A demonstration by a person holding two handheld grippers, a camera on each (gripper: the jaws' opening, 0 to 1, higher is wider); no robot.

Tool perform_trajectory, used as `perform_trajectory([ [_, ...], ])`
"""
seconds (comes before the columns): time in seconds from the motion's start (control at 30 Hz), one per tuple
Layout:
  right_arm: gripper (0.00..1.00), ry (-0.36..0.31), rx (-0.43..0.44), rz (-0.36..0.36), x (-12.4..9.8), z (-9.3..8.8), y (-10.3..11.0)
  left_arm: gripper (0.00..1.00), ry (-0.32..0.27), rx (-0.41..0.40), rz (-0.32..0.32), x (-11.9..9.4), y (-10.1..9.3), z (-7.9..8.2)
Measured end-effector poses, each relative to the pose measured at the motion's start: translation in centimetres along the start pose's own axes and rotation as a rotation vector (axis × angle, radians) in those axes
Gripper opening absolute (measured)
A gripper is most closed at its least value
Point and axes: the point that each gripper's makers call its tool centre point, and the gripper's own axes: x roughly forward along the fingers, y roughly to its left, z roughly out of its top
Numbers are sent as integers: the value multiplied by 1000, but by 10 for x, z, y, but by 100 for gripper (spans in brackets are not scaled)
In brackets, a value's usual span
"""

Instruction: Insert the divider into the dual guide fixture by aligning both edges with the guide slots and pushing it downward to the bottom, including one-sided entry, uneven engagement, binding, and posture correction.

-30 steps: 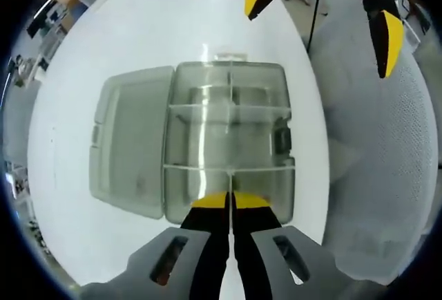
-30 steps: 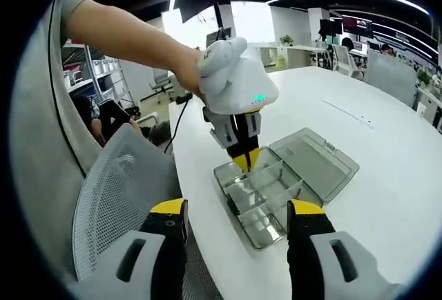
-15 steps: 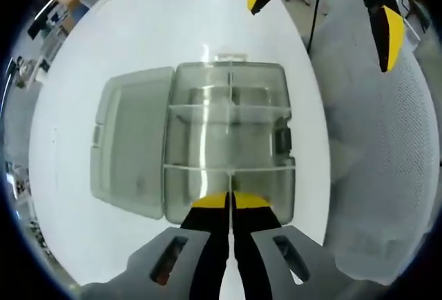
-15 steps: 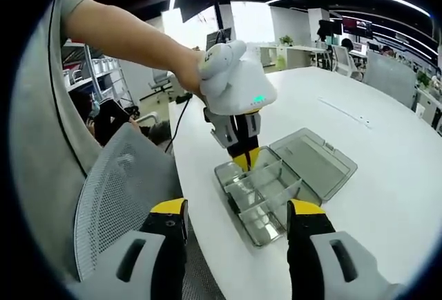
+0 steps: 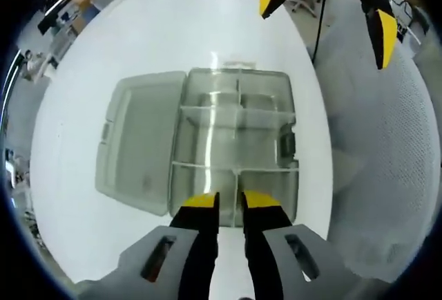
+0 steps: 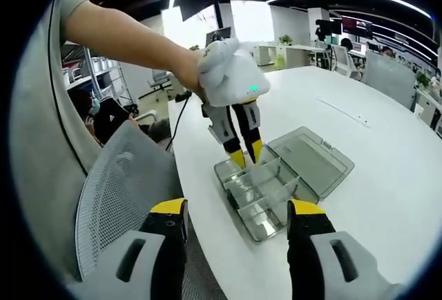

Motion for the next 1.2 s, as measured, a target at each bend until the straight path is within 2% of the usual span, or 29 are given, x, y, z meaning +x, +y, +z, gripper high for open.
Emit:
perform_trajectory([
  [0.3,55,11,-17,7,1,2,-2,18,-80,-37,32,-23,-3,-1],
  [0.43,55,16,-23,10,1,0,-4,22,-150,-87,58,-35,-7,0],
  [0.57,55,24,-28,11,0,-4,-5,25,-202,-101,90,-48,-17,1],
  [0.93,55,52,-48,16,1,-11,-12,27,-323,-190,156,-74,-31,6],
  [1.2,55,77,-59,15,-1,-20,-22,29,-399,-243,184,-83,-43,14],
])
